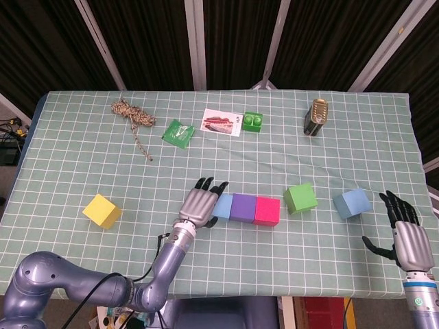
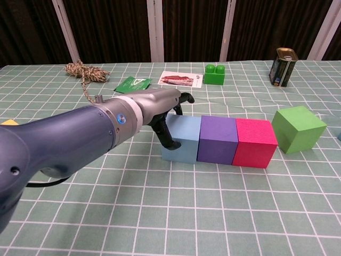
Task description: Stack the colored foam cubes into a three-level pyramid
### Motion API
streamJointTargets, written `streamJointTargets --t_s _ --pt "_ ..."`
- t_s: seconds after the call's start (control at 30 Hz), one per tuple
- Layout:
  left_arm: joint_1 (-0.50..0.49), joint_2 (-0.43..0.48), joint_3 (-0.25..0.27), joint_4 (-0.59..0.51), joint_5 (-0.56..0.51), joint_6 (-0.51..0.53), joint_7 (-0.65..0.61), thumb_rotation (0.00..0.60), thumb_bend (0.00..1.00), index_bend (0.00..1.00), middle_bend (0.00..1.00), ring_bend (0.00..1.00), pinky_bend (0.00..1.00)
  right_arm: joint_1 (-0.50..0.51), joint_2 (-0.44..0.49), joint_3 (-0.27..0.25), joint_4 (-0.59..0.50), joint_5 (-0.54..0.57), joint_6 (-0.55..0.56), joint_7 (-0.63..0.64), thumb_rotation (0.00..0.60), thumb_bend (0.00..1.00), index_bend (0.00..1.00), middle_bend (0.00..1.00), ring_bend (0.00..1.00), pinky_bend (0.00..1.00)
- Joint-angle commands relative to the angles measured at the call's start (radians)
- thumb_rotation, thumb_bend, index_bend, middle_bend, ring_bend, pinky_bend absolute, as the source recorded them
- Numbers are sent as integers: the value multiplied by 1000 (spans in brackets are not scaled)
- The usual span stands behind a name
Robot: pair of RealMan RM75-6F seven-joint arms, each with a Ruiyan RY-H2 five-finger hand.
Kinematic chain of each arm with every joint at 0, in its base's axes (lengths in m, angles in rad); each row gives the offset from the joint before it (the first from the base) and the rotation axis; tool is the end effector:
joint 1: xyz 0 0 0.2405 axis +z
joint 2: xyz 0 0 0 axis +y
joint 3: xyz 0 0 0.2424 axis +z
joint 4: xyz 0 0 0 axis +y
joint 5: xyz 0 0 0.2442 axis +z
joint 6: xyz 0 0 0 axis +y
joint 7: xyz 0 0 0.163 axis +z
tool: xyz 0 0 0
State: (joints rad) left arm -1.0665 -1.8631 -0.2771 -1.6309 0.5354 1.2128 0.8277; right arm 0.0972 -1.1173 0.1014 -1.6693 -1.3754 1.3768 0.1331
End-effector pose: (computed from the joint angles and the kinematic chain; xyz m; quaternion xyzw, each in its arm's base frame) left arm 0.0135 0.3054 -0.1258 -0.7478 -0.4177 -0.3339 0.3936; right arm -0.3158 -0.2158 0.1146 0.5287 -0.4832 0.4132 0.5624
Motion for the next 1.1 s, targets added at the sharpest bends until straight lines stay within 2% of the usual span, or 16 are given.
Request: streamJointTargets --t_s 0.03,0.77,0.83,1.1 --pt "1 0 0 1 0 -1 1 600 418 26 240 0 0 0 0 0 0 1 0 0 600 249 0 0 0 0" --pt "5 -5 -12 19 -3 -16 7 600 417 28 231 0 0 0 0 0 0 3 -1 -1 600 249 0 0 0 0" --pt "6 -5 -10 19 -5 -19 9 600 400 27 212 0 0 0 0 1 0 3 -1 -2 600 250 0 0 0 0" --pt "15 10 -6 2 -2 -32 0 600 231 0 29 0 0 -1 0 1 0 4 0 -2 600 249 0 0 0 0"
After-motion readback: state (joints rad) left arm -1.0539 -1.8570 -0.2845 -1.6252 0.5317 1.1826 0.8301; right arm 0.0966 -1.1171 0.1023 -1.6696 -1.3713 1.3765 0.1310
